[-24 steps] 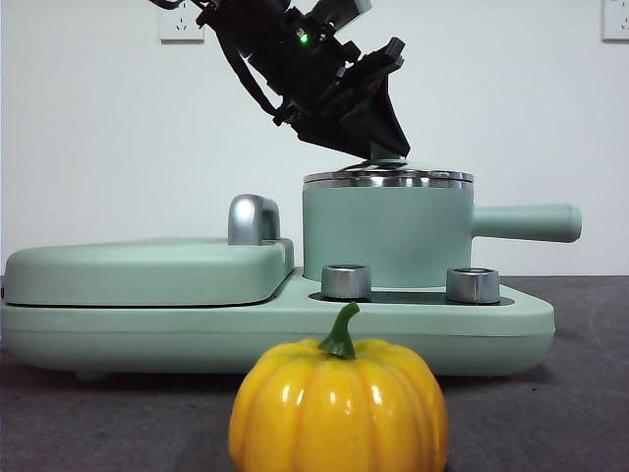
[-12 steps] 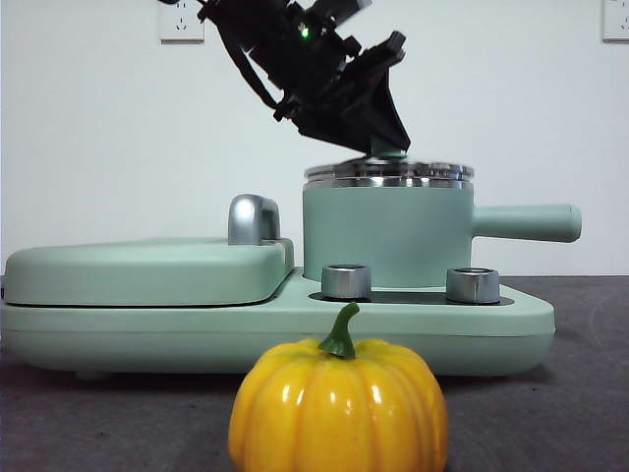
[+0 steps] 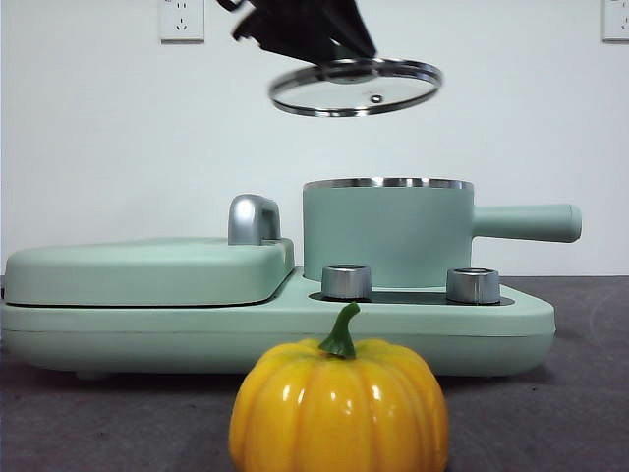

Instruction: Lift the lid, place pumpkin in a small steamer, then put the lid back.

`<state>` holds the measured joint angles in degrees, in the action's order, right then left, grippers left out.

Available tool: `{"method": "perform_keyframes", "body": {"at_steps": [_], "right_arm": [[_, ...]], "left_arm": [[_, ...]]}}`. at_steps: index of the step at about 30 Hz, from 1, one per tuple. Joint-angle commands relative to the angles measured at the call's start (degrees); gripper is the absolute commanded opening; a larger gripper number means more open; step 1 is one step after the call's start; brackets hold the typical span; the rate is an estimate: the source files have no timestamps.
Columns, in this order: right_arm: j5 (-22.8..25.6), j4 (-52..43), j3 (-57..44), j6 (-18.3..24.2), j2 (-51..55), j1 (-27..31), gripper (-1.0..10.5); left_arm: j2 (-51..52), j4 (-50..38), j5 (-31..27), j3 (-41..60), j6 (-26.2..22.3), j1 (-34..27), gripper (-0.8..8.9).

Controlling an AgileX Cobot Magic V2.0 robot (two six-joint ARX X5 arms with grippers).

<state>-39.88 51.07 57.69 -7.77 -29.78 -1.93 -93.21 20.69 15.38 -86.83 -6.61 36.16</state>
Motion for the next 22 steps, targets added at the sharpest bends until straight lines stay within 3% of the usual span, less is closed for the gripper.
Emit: {"method": "perform_keyframes", "body": {"at_steps": [1, 12, 18, 22], "right_arm": [[-1.9, 0.0, 0.9, -2.3, -1.4, -0.5, 4.9], [0.1, 0.0, 0.9, -6.3, -10.0, -10.0, 4.9], [8.6, -0.1, 0.9, -8.3, -17.0, -20.8, 4.9], [17.3, -0.9, 0.9, -10.2, -23.0, -30.3, 4.9]], "left_arm": [[1.5, 2.8, 0.4, -1.6, -0.1, -0.7, 0.81], [7.4, 8.7, 0.4, -1.6, -1.3, -6.3, 0.81], [9.8, 10.5, 0.4, -1.6, -1.9, -8.5, 0.81], [11.4, 11.4, 0.4, -1.6, -2.0, -9.9, 0.81]]}}
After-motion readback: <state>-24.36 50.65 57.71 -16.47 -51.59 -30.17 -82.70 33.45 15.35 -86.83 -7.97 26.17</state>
